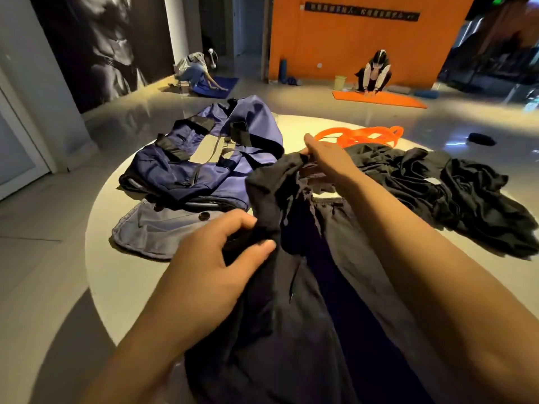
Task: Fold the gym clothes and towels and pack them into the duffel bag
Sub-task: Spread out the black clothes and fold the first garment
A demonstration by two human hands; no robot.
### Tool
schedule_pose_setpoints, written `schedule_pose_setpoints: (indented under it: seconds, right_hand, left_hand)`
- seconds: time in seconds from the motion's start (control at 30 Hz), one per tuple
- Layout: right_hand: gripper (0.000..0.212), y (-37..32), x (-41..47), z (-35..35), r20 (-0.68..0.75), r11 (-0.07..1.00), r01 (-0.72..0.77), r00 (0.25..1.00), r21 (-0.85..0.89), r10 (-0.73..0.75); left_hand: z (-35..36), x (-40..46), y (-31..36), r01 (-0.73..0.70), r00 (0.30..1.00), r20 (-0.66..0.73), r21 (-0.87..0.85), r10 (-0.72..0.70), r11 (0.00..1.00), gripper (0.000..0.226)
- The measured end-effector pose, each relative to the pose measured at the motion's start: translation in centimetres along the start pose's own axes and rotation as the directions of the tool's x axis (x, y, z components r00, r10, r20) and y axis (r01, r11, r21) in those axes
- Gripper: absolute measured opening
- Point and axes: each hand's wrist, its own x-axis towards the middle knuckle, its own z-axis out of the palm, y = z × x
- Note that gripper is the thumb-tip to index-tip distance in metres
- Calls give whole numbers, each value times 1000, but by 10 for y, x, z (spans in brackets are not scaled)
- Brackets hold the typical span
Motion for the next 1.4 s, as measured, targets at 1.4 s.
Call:
schedule_pose_setpoints:
  seconds: [1.4]
  right_hand:
    - [35, 144, -221, -113, 142, 972, 43, 990, -232, -10]
  left_hand:
    - [119, 29, 0, -305, 939, 271, 372, 212, 876, 11]
